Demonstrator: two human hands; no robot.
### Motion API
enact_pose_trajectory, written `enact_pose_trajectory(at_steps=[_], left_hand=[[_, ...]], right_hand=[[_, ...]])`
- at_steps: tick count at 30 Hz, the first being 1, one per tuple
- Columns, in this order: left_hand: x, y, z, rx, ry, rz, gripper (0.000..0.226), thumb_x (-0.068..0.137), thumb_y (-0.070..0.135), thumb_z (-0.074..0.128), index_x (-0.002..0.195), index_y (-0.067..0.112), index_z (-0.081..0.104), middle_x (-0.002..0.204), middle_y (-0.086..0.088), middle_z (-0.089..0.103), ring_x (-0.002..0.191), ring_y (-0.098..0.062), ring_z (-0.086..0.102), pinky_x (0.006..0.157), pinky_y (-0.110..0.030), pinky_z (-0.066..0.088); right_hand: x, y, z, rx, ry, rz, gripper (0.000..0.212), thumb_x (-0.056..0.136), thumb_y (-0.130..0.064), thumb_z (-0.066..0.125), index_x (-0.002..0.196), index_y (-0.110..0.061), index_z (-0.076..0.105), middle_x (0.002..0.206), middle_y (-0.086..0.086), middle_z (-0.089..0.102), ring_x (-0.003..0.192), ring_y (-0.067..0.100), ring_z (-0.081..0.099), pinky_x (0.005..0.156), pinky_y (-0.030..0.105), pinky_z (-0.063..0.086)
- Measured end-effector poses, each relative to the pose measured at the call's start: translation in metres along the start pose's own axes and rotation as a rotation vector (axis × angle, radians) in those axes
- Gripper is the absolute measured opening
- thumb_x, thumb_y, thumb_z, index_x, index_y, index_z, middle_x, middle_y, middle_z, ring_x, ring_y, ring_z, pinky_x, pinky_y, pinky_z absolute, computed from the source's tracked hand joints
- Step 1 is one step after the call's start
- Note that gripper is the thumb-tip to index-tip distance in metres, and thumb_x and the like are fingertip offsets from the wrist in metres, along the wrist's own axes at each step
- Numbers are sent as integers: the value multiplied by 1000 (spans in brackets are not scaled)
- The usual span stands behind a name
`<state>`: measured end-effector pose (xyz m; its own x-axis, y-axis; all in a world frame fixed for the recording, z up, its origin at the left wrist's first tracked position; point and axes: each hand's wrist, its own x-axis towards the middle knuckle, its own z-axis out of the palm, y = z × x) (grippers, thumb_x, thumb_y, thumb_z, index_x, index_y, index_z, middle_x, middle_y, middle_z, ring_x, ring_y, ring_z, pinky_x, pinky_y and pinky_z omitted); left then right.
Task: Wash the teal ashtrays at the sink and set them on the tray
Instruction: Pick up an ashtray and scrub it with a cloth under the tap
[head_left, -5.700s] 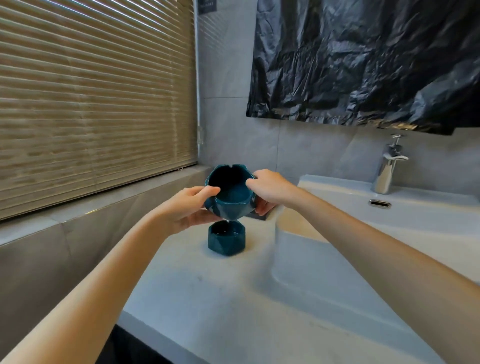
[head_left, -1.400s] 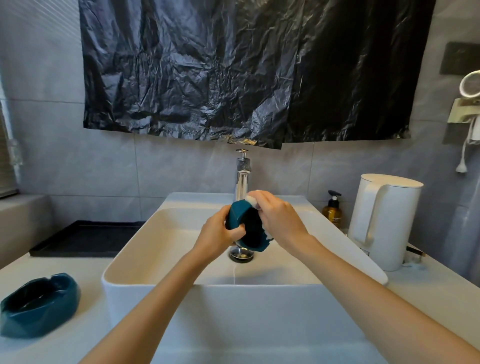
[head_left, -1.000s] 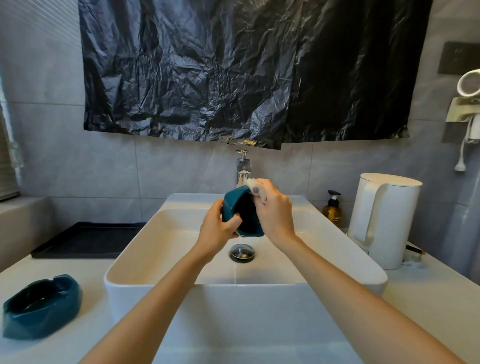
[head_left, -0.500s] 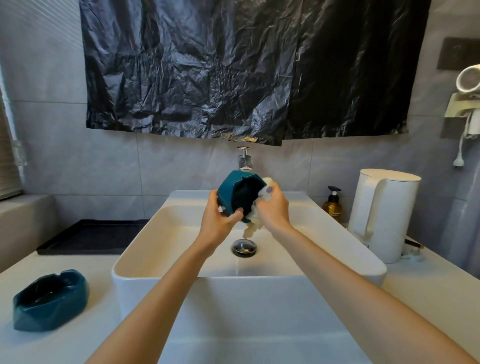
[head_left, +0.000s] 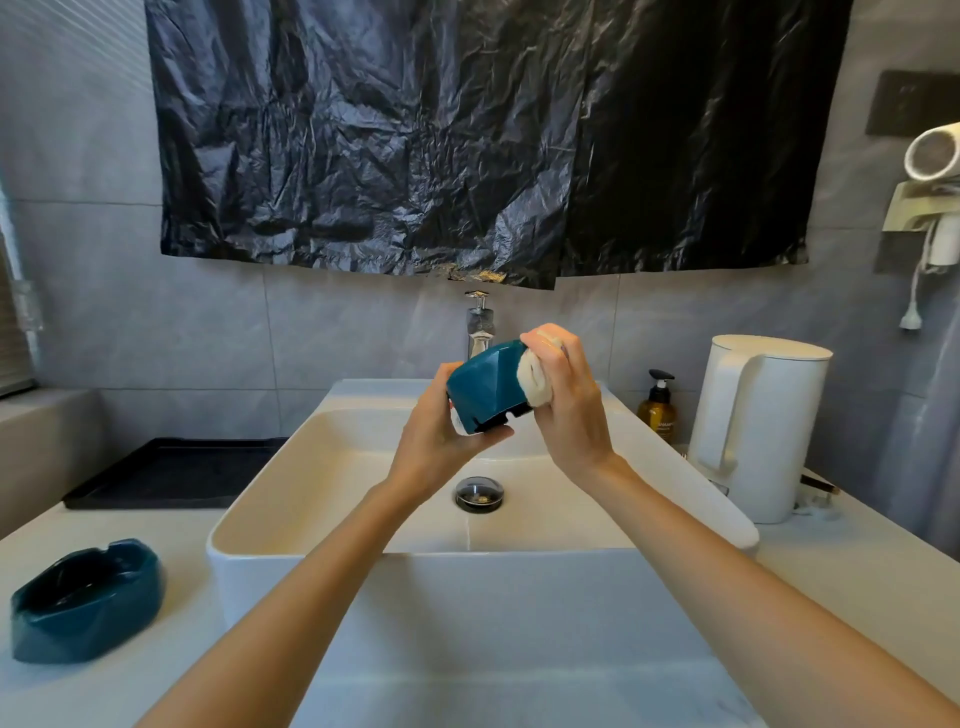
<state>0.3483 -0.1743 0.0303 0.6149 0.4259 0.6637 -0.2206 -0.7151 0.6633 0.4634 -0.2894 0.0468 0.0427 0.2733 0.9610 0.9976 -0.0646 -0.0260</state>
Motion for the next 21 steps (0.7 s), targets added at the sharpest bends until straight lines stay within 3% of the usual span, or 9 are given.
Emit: enact_pose_trajectory(at_steps=[3, 8, 10, 13, 15, 18, 21], left_hand=[[0, 0, 0, -21, -32, 22, 70, 70, 30, 82, 127, 29, 42, 114, 16, 56, 107, -9, 55, 89, -32, 54], [-3, 15, -6, -60, 34, 100, 65, 72, 16, 81, 121, 28, 40, 108, 24, 54, 106, -3, 54, 85, -14, 50], [-1, 18, -8, -72, 26, 92, 55, 76, 9, 75, 117, 25, 42, 102, 19, 56, 97, 1, 56, 80, -12, 50], [3, 21, -5, -67, 25, 13, 32, 83, 4, 61, 108, 16, 46, 85, 7, 54, 73, -5, 52, 64, -11, 45], [3, 20, -1, -87, 47, -73, 19, 86, 4, 55, 102, 11, 46, 80, 4, 49, 69, -9, 46, 60, -12, 41], [3, 13, 6, -169, 79, -189, 16, 85, 18, 51, 97, 8, 47, 80, -1, 48, 73, -16, 46, 68, -31, 46], [3, 11, 10, -290, 93, -326, 20, 88, 21, 49, 105, 11, 51, 100, -13, 56, 93, -26, 58, 78, -43, 54]], right_hand=[[8, 4, -4, -98, -44, -117, 72, 71, 3, 77, 128, -17, 38, 128, 10, 38, 111, 35, 55, 68, 43, 61], [15, 7, -7, -155, -60, -219, 68, 71, -1, 78, 126, -14, 41, 127, 13, 42, 105, 36, 59, 61, 41, 61], [17, 4, -7, -123, -89, -144, 64, 75, 1, 74, 126, -17, 39, 127, 16, 48, 106, 35, 58, 62, 43, 60], [20, -3, -2, -9, -128, 23, 48, 87, -3, 58, 124, -23, 37, 125, 10, 52, 101, 27, 57, 69, 45, 56], [20, -5, 2, 59, -142, 113, 41, 89, -2, 56, 123, -22, 45, 121, 6, 56, 98, 24, 57, 73, 45, 55], [20, -6, 9, 94, -141, 208, 34, 89, -3, 57, 118, -19, 57, 114, 2, 63, 95, 22, 59, 75, 38, 53], [17, -10, 19, 129, -120, 377, 26, 92, -9, 55, 115, -21, 59, 107, 1, 66, 92, 19, 58, 72, 33, 50]])
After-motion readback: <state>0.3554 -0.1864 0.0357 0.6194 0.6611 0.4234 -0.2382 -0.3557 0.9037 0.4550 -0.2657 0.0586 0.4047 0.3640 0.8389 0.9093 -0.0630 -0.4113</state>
